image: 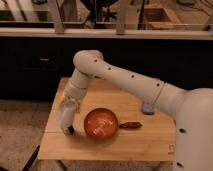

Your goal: Place the ceramic cup over the eraser

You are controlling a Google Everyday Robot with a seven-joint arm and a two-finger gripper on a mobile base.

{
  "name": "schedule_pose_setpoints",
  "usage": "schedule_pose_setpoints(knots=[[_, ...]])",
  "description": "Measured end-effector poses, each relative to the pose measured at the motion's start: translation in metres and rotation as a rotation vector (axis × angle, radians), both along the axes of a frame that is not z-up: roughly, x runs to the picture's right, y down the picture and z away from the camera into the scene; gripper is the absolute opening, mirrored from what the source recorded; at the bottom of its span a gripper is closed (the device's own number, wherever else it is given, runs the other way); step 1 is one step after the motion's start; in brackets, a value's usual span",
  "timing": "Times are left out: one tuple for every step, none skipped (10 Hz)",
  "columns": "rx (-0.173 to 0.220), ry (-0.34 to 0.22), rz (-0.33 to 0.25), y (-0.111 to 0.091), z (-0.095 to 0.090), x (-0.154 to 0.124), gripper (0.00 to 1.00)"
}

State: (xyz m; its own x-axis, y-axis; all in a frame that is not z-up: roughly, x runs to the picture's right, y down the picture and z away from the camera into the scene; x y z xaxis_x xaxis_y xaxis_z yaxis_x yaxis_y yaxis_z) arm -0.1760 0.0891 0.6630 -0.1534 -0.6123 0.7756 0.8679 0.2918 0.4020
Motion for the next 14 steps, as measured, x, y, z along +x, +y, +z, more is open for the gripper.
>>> schedule_pose_setpoints(knots=[[-0.003,-0.004,-0.001,0.001,0.000,-0.001,0.03],[-0.006,-0.007,-0.003,0.002,0.001,-0.003,0.03],[-0.006,-0.012,-0.001,0.003,0.001,-0.003,0.03],[-0.006,-0.018,0.001,0.003,0.001,-0.003,0.03],[-0.006,-0.023,0.002,0.004,0.001,-0.004,0.03],[-0.007,-0.027,0.002,0.004,0.002,-0.004,0.03],[-0.007,-0.029,0.000,0.005,0.002,-0.005,0.03],[-0.007,-0.032,-0.002,0.006,0.002,-0.006,0.03],[-0.006,-0.036,-0.007,0.008,0.003,-0.007,0.03],[-0.003,-0.038,-0.010,0.010,0.003,-0.008,0.03],[0.001,-0.037,-0.012,0.012,0.005,-0.008,0.03],[0.004,-0.035,-0.014,0.013,0.006,-0.008,0.03],[0.007,-0.034,-0.015,0.015,0.008,-0.008,0.03],[0.007,-0.032,-0.017,0.016,0.009,-0.008,0.03]])
